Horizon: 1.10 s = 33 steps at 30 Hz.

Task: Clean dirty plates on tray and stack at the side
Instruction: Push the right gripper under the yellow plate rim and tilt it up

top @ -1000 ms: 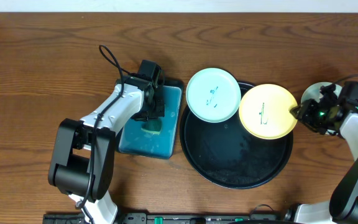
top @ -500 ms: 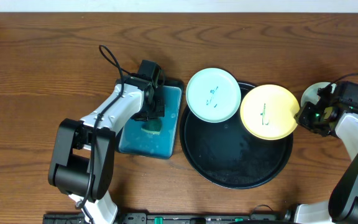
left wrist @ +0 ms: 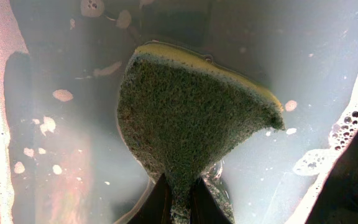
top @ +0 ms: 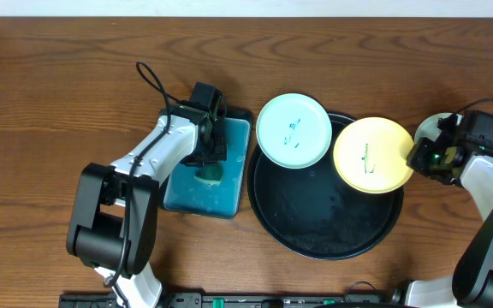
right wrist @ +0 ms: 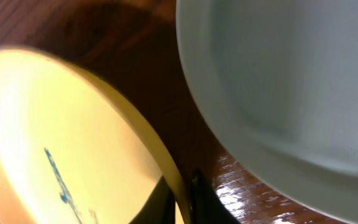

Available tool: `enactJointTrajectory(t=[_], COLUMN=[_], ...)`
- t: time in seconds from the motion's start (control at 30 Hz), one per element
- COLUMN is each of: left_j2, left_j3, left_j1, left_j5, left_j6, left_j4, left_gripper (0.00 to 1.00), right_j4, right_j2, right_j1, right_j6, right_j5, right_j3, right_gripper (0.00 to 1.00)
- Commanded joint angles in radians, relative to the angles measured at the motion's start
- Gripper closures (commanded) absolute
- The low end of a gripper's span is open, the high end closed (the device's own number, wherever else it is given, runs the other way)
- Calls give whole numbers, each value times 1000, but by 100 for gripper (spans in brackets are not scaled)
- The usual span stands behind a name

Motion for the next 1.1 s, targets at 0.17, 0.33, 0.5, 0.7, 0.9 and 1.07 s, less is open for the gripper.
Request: enactJointTrajectory(t=[0.17, 0.33, 0.5, 0.7, 0.9, 1.07], left_j2=[19, 19, 19, 19, 19, 4], left_j3=[-5, -5, -5, -5, -5, -5], left_j1=[4, 4, 4, 4, 4, 6], left_j5=[-5, -5, -5, -5, -5, -5], left_j6=[2, 2, 2, 2, -2, -2], left_j4=[-16, -17, -16, -16, -16, -16], left_gripper=[92, 92, 92, 92, 93, 93], right_j4=[-21, -37, -55, -137, -291, -386], right_j2=[26, 8, -75, -217, -248, -245], right_j1=[11, 10, 11, 37, 140, 245], right_j6=[-2, -2, -3, -2, -2, -2], right_j5=[-19, -29, -126, -190, -164, -50], right_j3=[-8, -7, -6, -6, -7, -8], right_gripper=[99, 99, 99, 99, 99, 99])
